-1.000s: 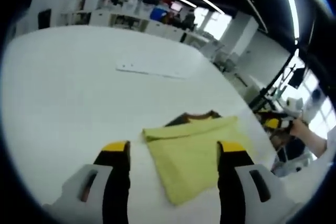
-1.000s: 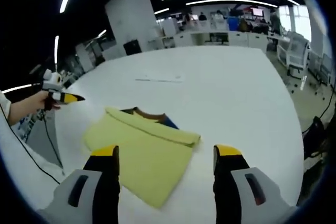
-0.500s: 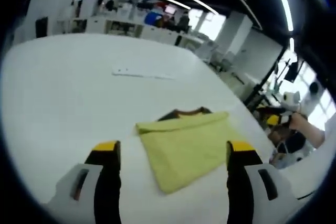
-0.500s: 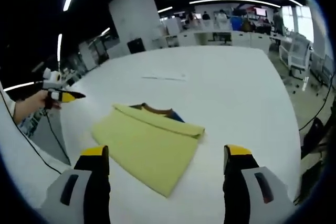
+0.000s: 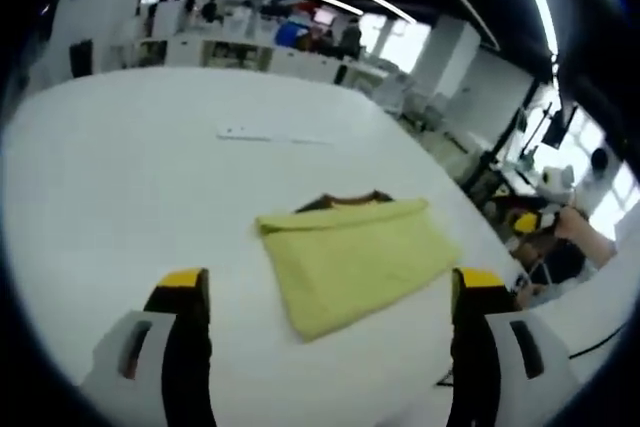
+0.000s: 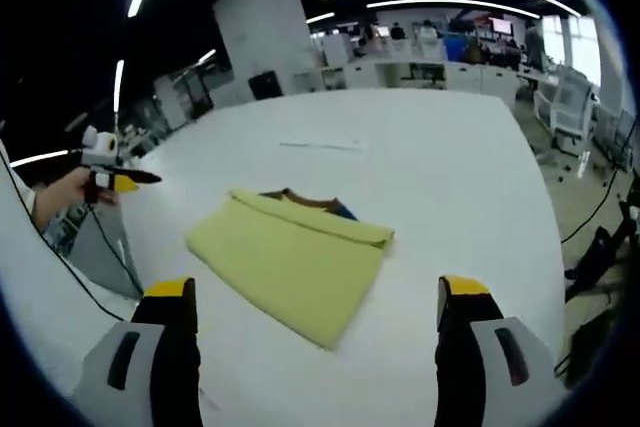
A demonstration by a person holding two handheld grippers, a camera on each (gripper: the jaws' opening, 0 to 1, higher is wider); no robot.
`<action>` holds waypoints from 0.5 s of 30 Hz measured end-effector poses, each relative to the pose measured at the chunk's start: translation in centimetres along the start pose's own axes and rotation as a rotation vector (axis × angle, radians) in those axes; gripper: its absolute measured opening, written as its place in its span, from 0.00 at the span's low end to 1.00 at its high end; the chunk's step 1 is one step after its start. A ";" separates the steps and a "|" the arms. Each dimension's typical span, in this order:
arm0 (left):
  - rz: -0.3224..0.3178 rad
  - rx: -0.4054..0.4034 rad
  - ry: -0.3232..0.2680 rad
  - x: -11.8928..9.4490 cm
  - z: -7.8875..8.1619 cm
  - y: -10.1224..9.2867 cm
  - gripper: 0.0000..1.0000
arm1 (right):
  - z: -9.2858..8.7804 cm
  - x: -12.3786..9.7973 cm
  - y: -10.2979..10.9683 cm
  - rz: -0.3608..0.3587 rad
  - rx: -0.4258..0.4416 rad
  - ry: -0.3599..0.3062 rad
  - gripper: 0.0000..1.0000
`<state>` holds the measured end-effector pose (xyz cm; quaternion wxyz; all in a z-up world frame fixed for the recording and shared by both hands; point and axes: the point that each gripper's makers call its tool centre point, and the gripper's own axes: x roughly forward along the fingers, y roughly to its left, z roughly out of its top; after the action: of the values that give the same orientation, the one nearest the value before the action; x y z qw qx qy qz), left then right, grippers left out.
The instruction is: Fold the garment on the visible template until the final outline fits inside the template.
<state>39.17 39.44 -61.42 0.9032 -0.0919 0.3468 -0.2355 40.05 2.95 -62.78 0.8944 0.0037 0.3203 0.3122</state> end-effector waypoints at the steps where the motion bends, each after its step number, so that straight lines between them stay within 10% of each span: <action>1: 0.002 0.009 0.006 -0.1 -0.1 -0.1 0.99 | -0.1 -0.1 0.1 0.001 0.000 0.003 1.00; 15: -0.036 0.044 -0.002 -3.0 -0.5 -0.6 0.99 | -0.7 -2.0 1.9 -0.030 0.025 -0.010 0.99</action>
<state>36.66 40.43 -59.84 0.9011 -0.0786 0.3388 -0.2589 37.44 3.21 -61.81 0.9005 0.0117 0.3196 0.2947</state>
